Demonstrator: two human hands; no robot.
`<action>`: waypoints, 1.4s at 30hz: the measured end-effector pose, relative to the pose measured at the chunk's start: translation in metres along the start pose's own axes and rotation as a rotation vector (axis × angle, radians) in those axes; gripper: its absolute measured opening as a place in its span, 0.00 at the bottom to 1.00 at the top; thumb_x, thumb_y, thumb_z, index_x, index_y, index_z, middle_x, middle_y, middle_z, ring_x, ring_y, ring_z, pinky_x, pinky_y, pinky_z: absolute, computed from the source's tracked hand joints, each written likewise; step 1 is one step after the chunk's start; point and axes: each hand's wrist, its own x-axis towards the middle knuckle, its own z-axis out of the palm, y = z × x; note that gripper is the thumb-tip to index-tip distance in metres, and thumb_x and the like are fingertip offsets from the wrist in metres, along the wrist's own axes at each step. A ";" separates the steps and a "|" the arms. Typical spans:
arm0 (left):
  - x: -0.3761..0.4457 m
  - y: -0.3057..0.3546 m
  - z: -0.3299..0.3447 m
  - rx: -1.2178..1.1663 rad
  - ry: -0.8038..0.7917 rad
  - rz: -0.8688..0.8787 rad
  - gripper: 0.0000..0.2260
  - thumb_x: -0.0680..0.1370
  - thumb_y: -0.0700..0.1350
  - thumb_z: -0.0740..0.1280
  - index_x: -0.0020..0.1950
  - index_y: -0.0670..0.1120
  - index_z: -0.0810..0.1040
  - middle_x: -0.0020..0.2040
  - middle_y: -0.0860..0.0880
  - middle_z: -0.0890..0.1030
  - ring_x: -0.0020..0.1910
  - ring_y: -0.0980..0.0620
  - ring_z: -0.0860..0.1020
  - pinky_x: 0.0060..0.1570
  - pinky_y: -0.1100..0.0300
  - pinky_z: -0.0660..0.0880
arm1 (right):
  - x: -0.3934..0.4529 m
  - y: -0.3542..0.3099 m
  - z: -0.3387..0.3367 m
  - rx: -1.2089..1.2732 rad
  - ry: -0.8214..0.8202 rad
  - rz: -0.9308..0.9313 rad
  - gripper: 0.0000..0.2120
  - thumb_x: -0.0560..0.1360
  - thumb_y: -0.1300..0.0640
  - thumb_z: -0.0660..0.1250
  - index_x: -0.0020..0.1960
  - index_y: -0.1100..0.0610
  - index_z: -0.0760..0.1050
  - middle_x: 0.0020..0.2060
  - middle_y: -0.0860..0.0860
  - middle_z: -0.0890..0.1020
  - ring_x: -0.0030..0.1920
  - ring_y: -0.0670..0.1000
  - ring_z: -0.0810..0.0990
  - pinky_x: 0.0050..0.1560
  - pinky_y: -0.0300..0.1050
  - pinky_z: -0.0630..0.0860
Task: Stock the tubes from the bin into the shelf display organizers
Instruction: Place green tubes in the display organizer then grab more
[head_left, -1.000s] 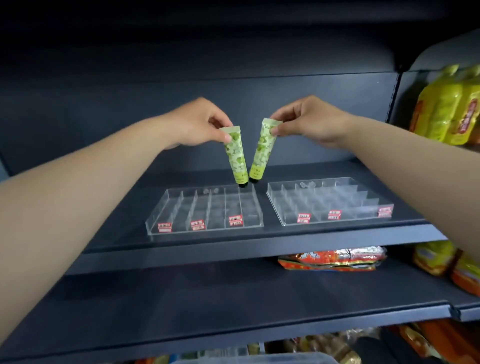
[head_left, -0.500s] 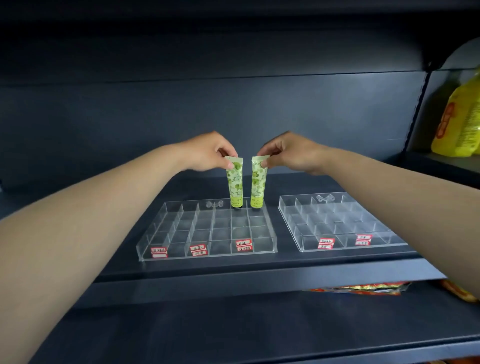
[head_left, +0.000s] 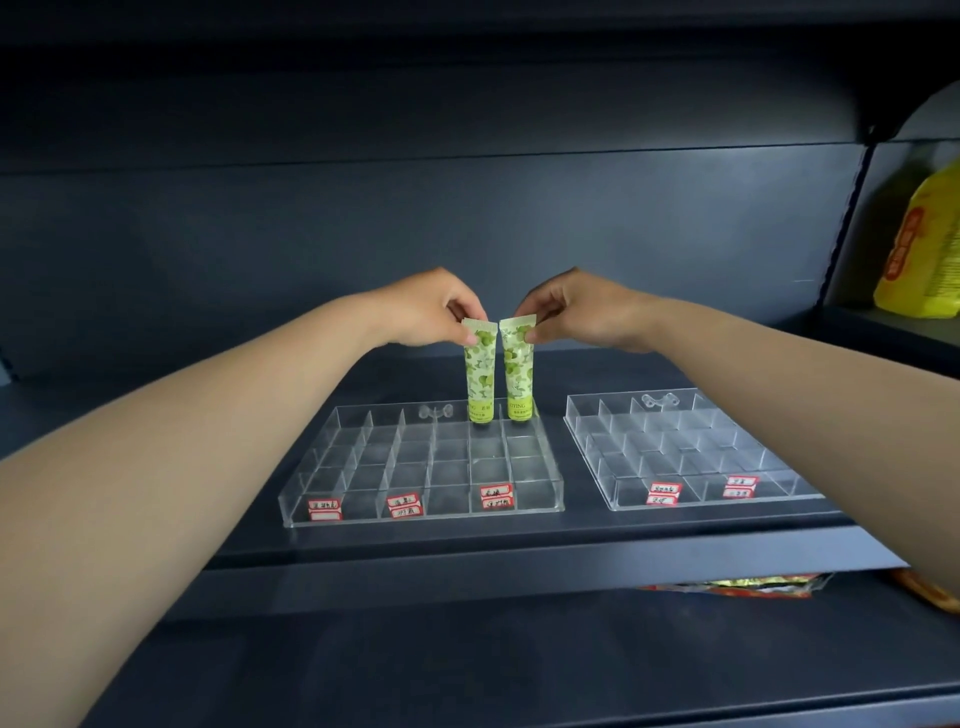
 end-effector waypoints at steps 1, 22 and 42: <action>0.000 0.000 -0.001 0.000 0.001 0.000 0.07 0.75 0.40 0.69 0.52 0.47 0.81 0.42 0.57 0.79 0.43 0.59 0.76 0.41 0.72 0.67 | 0.000 0.000 0.001 -0.001 -0.004 0.002 0.06 0.74 0.62 0.69 0.51 0.58 0.80 0.51 0.58 0.82 0.52 0.54 0.80 0.56 0.42 0.74; 0.006 0.000 0.002 -0.047 0.014 0.003 0.08 0.73 0.38 0.71 0.50 0.46 0.81 0.43 0.54 0.80 0.42 0.60 0.77 0.47 0.71 0.70 | 0.000 -0.001 0.003 0.010 0.001 0.030 0.07 0.74 0.62 0.69 0.52 0.59 0.79 0.41 0.52 0.81 0.38 0.44 0.77 0.36 0.28 0.70; -0.023 0.016 -0.009 0.203 0.125 0.009 0.20 0.71 0.47 0.73 0.61 0.47 0.75 0.61 0.50 0.75 0.58 0.52 0.73 0.52 0.61 0.67 | -0.030 -0.018 -0.016 -0.334 0.129 -0.040 0.19 0.73 0.55 0.71 0.62 0.56 0.74 0.57 0.52 0.76 0.52 0.47 0.74 0.49 0.37 0.67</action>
